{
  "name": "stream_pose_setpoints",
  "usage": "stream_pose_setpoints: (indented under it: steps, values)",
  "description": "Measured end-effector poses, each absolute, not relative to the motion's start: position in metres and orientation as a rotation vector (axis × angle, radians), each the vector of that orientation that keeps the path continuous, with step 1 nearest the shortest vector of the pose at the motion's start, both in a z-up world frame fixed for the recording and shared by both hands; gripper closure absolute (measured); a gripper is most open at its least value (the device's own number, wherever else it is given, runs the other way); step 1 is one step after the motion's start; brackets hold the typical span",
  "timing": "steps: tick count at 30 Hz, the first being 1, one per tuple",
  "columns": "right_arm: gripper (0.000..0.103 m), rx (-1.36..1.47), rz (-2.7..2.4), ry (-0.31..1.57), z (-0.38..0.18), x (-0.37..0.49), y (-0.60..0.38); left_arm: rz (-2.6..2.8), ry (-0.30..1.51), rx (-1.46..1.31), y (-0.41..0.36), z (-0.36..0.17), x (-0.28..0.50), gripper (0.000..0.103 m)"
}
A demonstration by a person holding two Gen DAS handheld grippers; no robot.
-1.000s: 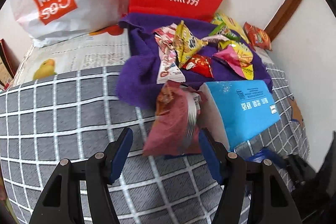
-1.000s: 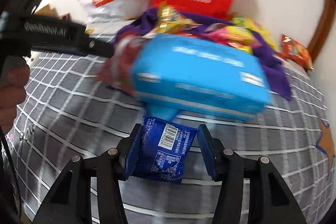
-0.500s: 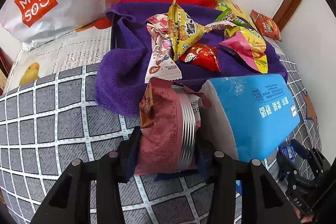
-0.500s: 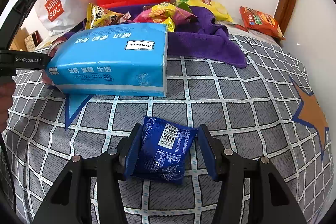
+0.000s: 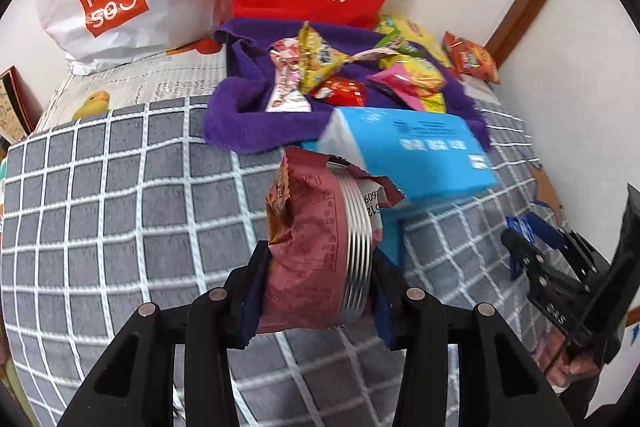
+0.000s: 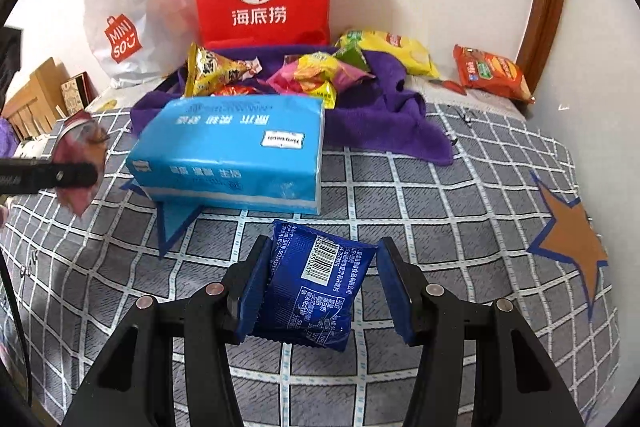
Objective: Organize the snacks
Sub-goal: 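Carry the pink cylindrical snack and blue packet over the purple towel with both tools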
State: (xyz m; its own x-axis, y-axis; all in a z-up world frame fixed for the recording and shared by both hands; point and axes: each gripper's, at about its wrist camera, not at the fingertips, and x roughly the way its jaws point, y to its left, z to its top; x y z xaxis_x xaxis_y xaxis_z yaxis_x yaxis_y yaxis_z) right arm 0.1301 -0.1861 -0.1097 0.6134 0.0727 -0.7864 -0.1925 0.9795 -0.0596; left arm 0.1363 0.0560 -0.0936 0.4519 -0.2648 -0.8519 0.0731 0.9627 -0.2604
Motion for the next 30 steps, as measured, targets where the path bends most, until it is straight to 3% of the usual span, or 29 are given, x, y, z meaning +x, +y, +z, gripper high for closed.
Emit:
stream_pose_setpoints:
  steps: [13,30]
  values:
    - [0.05,-0.135,0.146,0.816,-0.046,0.131,-0.181,-0.284,1.026,-0.192,0.032,-0.049,0.127,0.061]
    - [0.05,-0.128,0.171,0.752,0.002,0.182,-0.169,-0.24,0.925,-0.195,0.042,0.004,0.175,0.061]
